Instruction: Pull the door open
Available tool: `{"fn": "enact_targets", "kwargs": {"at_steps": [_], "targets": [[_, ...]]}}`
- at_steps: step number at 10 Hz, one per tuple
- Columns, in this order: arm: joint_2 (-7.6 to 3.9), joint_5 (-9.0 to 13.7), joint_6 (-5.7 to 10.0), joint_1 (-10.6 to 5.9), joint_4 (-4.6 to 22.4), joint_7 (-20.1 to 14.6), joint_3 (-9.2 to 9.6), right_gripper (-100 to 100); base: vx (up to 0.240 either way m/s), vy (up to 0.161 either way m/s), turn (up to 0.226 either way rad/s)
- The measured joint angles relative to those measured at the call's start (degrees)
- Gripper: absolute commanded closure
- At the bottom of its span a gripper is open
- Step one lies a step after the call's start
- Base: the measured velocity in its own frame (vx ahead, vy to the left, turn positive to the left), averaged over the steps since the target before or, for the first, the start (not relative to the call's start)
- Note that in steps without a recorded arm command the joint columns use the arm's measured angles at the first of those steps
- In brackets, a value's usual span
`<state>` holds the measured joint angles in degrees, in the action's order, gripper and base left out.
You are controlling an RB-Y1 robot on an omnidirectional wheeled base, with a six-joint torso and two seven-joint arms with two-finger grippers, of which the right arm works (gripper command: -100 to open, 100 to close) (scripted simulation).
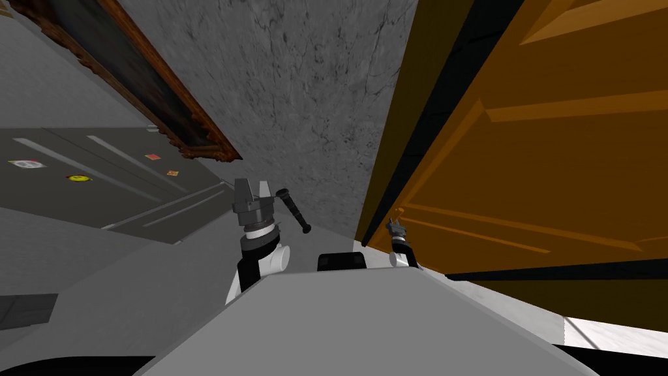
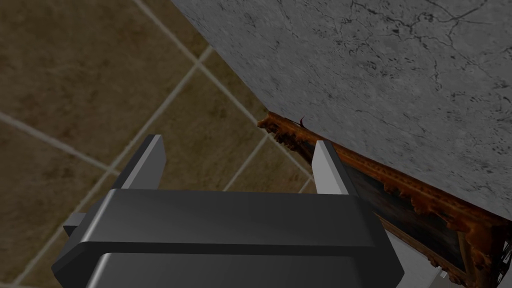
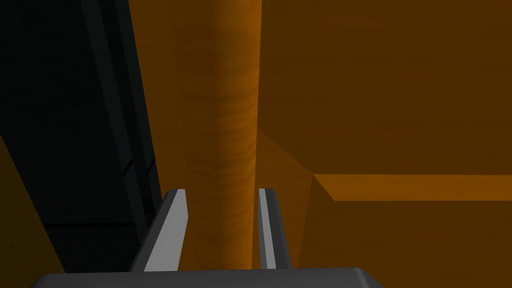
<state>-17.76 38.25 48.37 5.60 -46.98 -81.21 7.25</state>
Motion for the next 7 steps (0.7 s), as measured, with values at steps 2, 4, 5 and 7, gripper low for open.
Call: {"fn": "enact_targets", "kwargs": {"at_steps": [2, 4, 5, 7], "targets": [[-0.42, -0.19, 0.17, 0.08, -0.23, -0.39, 0.38, 100, -0.152, -0.016, 0.072], [-1.16, -0.63, 0.32, 0.42, -0.78, -1.30, 1.30, 100, -0.200, -0.007, 0.079], [-1.54, -0.95, 0.43, 0.56, -0.75, -1.93, 1.99, 100, -0.194, -0.029, 0.093], [-2.28, -1.61, 0.44, 1.41, -1.54, -3.04, 3.47, 100, -0.207, -0.014, 0.091]]}}
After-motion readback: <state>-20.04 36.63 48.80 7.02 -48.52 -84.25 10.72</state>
